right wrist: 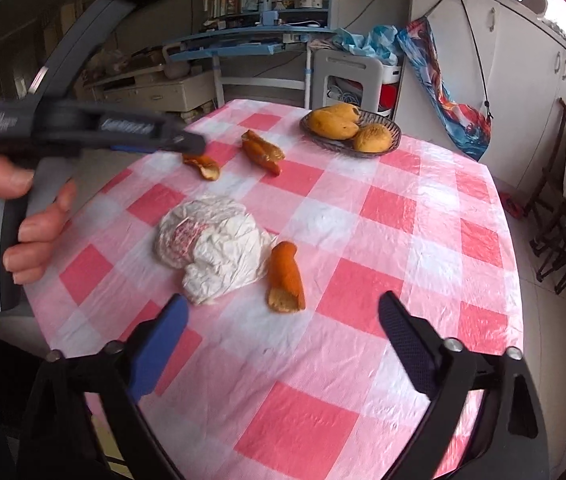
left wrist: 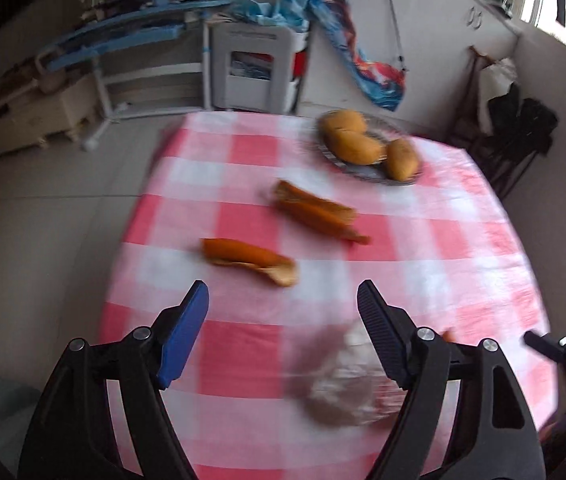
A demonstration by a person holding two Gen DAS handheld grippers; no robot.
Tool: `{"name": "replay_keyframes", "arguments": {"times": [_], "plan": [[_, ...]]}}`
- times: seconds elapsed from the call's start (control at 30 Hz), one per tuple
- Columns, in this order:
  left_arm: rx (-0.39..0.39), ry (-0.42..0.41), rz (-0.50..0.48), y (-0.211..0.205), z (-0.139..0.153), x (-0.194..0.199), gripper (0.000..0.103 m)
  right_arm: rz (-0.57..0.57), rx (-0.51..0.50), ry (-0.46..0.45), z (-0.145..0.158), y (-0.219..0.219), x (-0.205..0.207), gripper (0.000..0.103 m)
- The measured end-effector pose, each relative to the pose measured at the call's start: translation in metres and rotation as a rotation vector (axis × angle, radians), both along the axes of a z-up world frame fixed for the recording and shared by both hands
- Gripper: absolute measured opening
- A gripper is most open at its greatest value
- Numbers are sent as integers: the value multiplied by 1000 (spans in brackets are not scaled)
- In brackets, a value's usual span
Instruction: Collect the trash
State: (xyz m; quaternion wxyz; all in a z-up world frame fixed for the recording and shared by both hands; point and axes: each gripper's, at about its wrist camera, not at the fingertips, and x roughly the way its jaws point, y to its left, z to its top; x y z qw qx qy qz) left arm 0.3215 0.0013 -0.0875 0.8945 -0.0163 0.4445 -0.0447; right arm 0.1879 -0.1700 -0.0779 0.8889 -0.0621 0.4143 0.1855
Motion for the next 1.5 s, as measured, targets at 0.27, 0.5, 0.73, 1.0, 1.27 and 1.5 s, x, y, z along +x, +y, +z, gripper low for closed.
{"name": "replay_keyframes", "arguments": {"times": [0.27, 0.5, 0.73, 1.0, 1.27, 1.5], "plan": [[173, -34, -118, 0, -18, 25, 72, 1, -21, 39, -15, 9, 21, 61], [205, -51, -259, -4, -24, 32, 71, 5, -28, 67, -26, 9, 29, 62], [173, 15, -239, -6, -43, 47, 76, 26, -34, 88, -32, 13, 34, 48], [176, 266, -352, -11, -40, 40, 67, 13, -45, 110, -34, 9, 34, 25], [299, 90, -319, 10, -16, 29, 67, -4, -41, 112, -33, 5, 32, 29], [430, 22, -396, -12, -34, 34, 67, 16, -25, 98, -33, 11, 35, 42]]}}
